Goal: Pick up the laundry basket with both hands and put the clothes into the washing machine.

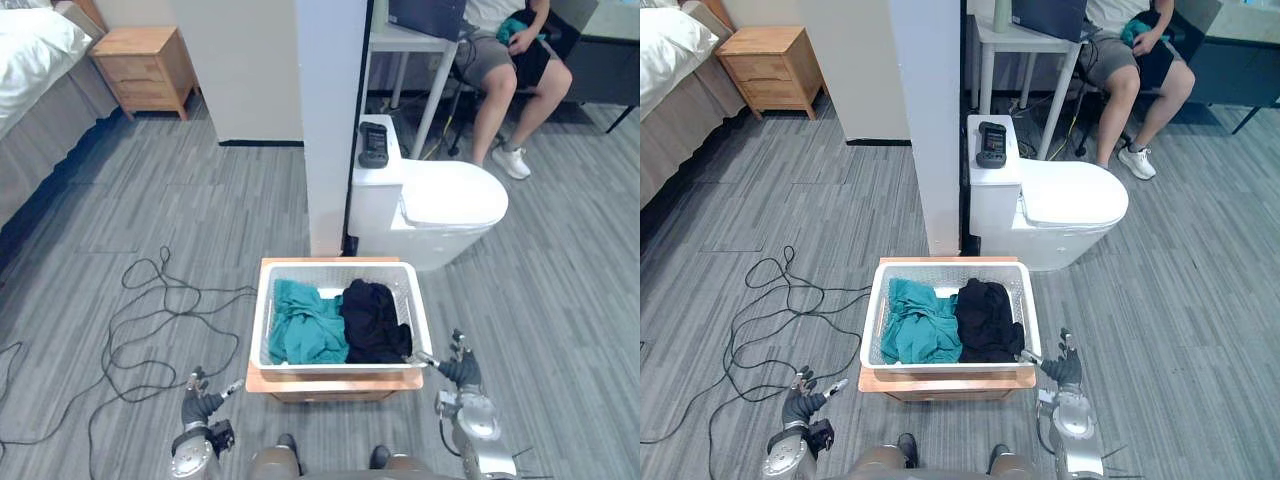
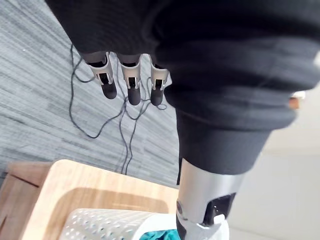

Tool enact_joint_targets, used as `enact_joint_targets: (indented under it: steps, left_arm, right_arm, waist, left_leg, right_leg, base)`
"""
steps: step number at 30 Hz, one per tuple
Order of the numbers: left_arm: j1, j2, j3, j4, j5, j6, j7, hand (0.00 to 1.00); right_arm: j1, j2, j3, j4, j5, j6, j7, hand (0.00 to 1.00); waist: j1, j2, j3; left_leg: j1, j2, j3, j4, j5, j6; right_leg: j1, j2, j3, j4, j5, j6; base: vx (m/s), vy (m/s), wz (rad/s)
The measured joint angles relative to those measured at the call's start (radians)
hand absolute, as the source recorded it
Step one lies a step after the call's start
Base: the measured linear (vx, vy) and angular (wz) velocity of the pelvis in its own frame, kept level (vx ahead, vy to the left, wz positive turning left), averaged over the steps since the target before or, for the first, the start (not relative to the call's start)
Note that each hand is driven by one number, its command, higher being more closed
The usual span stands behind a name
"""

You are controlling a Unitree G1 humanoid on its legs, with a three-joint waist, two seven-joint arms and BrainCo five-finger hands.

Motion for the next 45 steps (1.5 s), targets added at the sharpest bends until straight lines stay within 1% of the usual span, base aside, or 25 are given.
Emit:
enact_joint_targets:
  steps: [3,5,6,7,8,9,11,12,14,17,18,19,21,23,25,27,29,32,34,37,39,41,42,44,45]
  left_arm:
    - [-0.044,0.028,-0.037,0.004,0.04,0.008,0.017,0.0]
    - [-0.103,0.032,-0.074,0.022,0.052,0.018,0.025,0.0]
    - [-0.16,0.032,-0.098,0.058,0.065,0.02,0.037,0.0]
    - [-0.193,0.032,-0.108,0.082,0.072,0.021,0.043,0.0]
    - [-0.265,0.032,-0.124,0.124,0.086,0.025,0.06,0.0]
    - [-0.3,0.033,-0.135,0.142,0.091,0.03,0.07,0.0]
    - [-0.438,0.033,-0.164,0.205,0.116,0.046,0.11,0.0]
    - [-0.471,0.034,-0.171,0.219,0.118,0.05,0.122,0.0]
    - [-0.59,0.035,-0.184,0.298,0.125,0.062,0.159,0.0]
    - [-0.706,0.036,-0.186,0.379,0.126,0.071,0.198,0.0]
    - [-0.721,0.037,-0.186,0.389,0.127,0.075,0.203,1.0]
    - [-0.749,0.045,-0.189,0.413,0.128,0.089,0.216,1.0]
    - [-0.769,0.058,-0.192,0.422,0.154,0.096,0.217,1.0]
    - [-0.786,0.069,-0.193,0.423,0.187,0.101,0.215,1.0]
    - [-0.791,0.074,-0.194,0.423,0.19,0.102,0.215,1.0]
    - [-0.804,0.102,-0.197,0.419,0.188,0.101,0.216,1.0]
    - [-0.802,0.123,-0.221,0.39,0.186,0.101,0.216,1.0]
    - [-0.727,0.144,-0.239,0.289,0.184,0.105,0.216,1.0]
    - [-0.624,0.147,-0.255,0.174,0.181,0.109,0.216,1.0]
    - [-0.437,0.126,-0.262,0.001,0.144,0.11,0.215,1.0]
    - [-0.317,0.115,-0.264,-0.112,0.142,0.11,0.215,1.0]
    - [-0.186,0.107,-0.266,-0.245,0.142,0.11,0.214,1.0]
    - [-0.162,0.107,-0.266,-0.269,0.142,0.11,0.213,1.0]
    - [-0.067,0.108,-0.271,-0.356,0.131,0.11,0.201,1.0]
    - [-0.045,0.109,-0.271,-0.376,0.123,0.11,0.195,1.0]
  right_arm:
    - [-0.075,-0.028,0.024,0.061,0.002,0.001,0.0,0.0]
    - [-0.149,-0.044,0.044,0.131,0.002,0.003,-0.002,0.0]
    - [-0.207,-0.049,0.049,0.172,0.001,0.006,-0.004,0.0]
    - [-0.24,-0.048,0.048,0.191,-0.002,0.007,-0.007,0.0]
    - [-0.314,-0.048,0.05,0.23,-0.021,0.019,-0.025,0.0]
    - [-0.353,-0.047,0.049,0.251,-0.035,0.027,-0.036,0.0]
    - [-0.509,-0.045,0.039,0.338,-0.08,0.049,-0.087,0.0]
    - [-0.546,-0.044,0.036,0.362,-0.081,0.051,-0.099,0.0]
    - [-0.672,-0.042,0.012,0.461,-0.088,0.081,-0.124,0.0]
    - [-0.764,-0.031,-0.035,0.552,-0.088,0.097,-0.141,0.0]
    - [-0.773,-0.03,-0.044,0.557,-0.086,0.098,-0.143,0.0]
    - [-0.795,-0.031,-0.053,0.567,-0.084,0.101,-0.144,1.0]
    - [-0.82,-0.028,-0.053,0.572,-0.071,0.107,-0.138,1.0]
    - [-0.838,-0.037,-0.038,0.578,-0.051,0.106,-0.133,1.0]
    - [-0.838,-0.043,-0.012,0.576,-0.027,0.093,-0.126,1.0]
    - [-0.824,-0.062,0.048,0.523,0.005,0.086,-0.114,1.0]
    - [-0.798,-0.077,0.076,0.463,0.012,0.085,-0.114,1.0]
    - [-0.694,-0.083,0.117,0.321,0.011,0.087,-0.117,1.0]
    - [-0.617,-0.085,0.127,0.228,0.012,0.088,-0.118,1.0]
    - [-0.479,-0.091,0.148,0.093,0.032,0.088,-0.116,1.0]
    - [-0.39,-0.104,0.162,0.002,0.031,0.087,-0.102,1.0]
    - [-0.279,-0.111,0.169,-0.119,0.029,0.087,-0.078,1.0]
    - [-0.256,-0.111,0.17,-0.143,0.029,0.087,-0.073,1.0]
    - [-0.161,-0.109,0.174,-0.242,0.014,0.087,-0.061,1.0]
    - [-0.141,-0.109,0.174,-0.265,0.008,0.086,-0.057,1.0]
  waist:
    - [-0.001,0.001,0.001]
    - [0.0,0.003,0.007]
    - [0.001,0.009,0.02]
    - [0.001,0.011,0.031]
    - [0.001,0.012,0.062]
    - [0.001,0.012,0.078]
    - [0.001,0.011,0.161]
    - [0.001,0.01,0.176]
    - [0.001,0.01,0.216]
    - [-0.001,0.008,0.253]
    - [-0.001,0.007,0.254]
    - [-0.005,0.004,0.256]
    - [-0.02,0.001,0.261]
    - [-0.02,0.0,0.263]
    - [-0.02,-0.002,0.265]
    - [-0.024,-0.007,0.29]
    - [-0.022,-0.006,0.307]
    - [-0.023,-0.007,0.311]
    - [-0.024,-0.008,0.311]
    - [-0.027,-0.009,0.31]
    - [-0.026,-0.01,0.285]
    - [-0.026,-0.014,0.219]
    - [-0.026,-0.015,0.209]
    - [-0.023,-0.018,0.145]
    - [-0.022,-0.021,0.125]
  left_leg:
    - [0.001,0.0,0.002,-0.006,0.003,-0.003]
    - [0.0,-0.002,0.002,-0.04,0.03,-0.002]
    - [-0.014,-0.001,0.003,-0.059,0.049,-0.002]
    - [-0.025,-0.001,0.003,-0.066,0.06,-0.002]
    - [-0.052,0.003,0.005,-0.066,0.074,0.0]
    - [-0.068,0.005,0.007,-0.063,0.08,0.001]
    - [-0.132,0.014,0.016,-0.023,0.085,0.003]
    - [-0.15,0.016,0.019,-0.013,0.085,0.003]
    - [-0.211,0.018,0.026,0.005,0.097,0.013]
    - [-0.242,0.019,0.028,0.008,0.109,0.015]
    - [-0.249,0.019,0.028,0.009,0.11,0.016]
    - [-0.261,0.018,0.028,0.012,0.112,0.019]
    - [-0.276,0.017,0.024,0.017,0.114,0.02]
    - [-0.288,0.015,0.026,0.017,0.115,0.022]
    - [-0.292,0.016,0.025,0.017,0.115,0.022]
    - [-0.293,0.017,0.025,0.018,0.115,0.022]
    - [-0.293,0.017,0.025,0.018,0.115,0.022]
    - [-0.294,0.018,0.025,0.017,0.114,0.022]
    - [-0.289,0.017,0.021,0.016,0.112,0.022]
    - [-0.234,0.02,0.019,0.014,0.095,0.019]
    - [-0.202,0.02,0.019,0.006,0.083,0.017]
    - [-0.189,0.02,0.021,-0.005,0.078,0.012]
    - [-0.175,0.02,0.022,-0.007,0.075,0.012]
    - [-0.13,0.019,0.03,-0.028,0.069,0.008]
    - [-0.124,0.019,0.035,-0.033,0.068,0.008]
  right_leg:
    - [0.011,0.01,0.001,-0.029,0.015,-0.006]
    - [0.003,0.014,0.001,-0.051,0.035,-0.01]
    - [-0.021,0.018,0.003,-0.052,0.046,-0.019]
    - [-0.033,0.02,0.005,-0.05,0.053,-0.019]
    - [-0.064,0.022,0.012,-0.042,0.063,-0.027]
    - [-0.084,0.024,0.017,-0.034,0.067,-0.03]
    - [-0.166,0.024,0.035,0.026,0.069,-0.031]
    - [-0.191,0.024,0.041,0.041,0.069,-0.031]
    - [-0.263,0.023,0.057,0.07,0.081,-0.035]
    - [-0.296,0.024,0.064,0.073,0.098,-0.034]
    - [-0.304,0.024,0.065,0.074,0.1,-0.033]
    - [-0.316,0.024,0.066,0.074,0.105,-0.033]
    - [-0.326,0.022,0.066,0.074,0.107,-0.032]
    - [-0.342,0.02,0.069,0.079,0.108,-0.032]
    - [-0.347,0.021,0.069,0.08,0.108,-0.032]
    - [-0.349,0.022,0.07,0.081,0.108,-0.032]
    - [-0.35,0.022,0.074,0.081,0.108,-0.032]
    - [-0.35,0.023,0.077,0.077,0.107,-0.03]
    - [-0.347,0.024,0.078,0.071,0.107,-0.03]
    - [-0.277,0.03,0.078,0.04,0.107,-0.03]
    - [-0.239,0.033,0.078,0.016,0.105,-0.028]
    - [-0.222,0.035,0.082,-0.004,0.105,-0.028]
    - [-0.207,0.036,0.084,-0.012,0.105,-0.028]
    - [-0.162,0.039,0.093,-0.043,0.106,-0.027]
    - [-0.158,0.04,0.098,-0.051,0.108,-0.024]
  base:
    - [0.02,-0.007,-0.05]
    - [-0.03,-0.011,-0.02]
    - [-0.08,-0.016,-0.02]
    - [-0.11,-0.011,-0.09]
    - [-0.12,-0.009,-0.11]
    - [-0.18,-0.017,-0.17]
    - [-0.21,-0.024,-0.19]
    - [-0.21,-0.014,-0.23]
    - [-0.19,-0.003,-0.17]
    - [-0.13,0.009,-0.06]
    - [-0.08,0.013,-0.01]
    - [-0.05,0.025,-0.01]
    - [-0.01,0.018,0.01]
    - [-0.01,0.033,0.0]
    - [0.0,0.0,0.0]
    - [0.0,0.0,0.0]
    - [0.0,0.0,0.0]
    - [0.07,0.007,-0.04]
    - [0.09,0.001,-0.07]
    - [0.08,0.014,-0.02]
    - [0.06,0.022,-0.02]
    - [0.05,0.018,-0.03]
    - [0.06,0.018,-0.05]
    - [0.06,0.012,-0.09]
    - [0.05,0.004,-0.2]
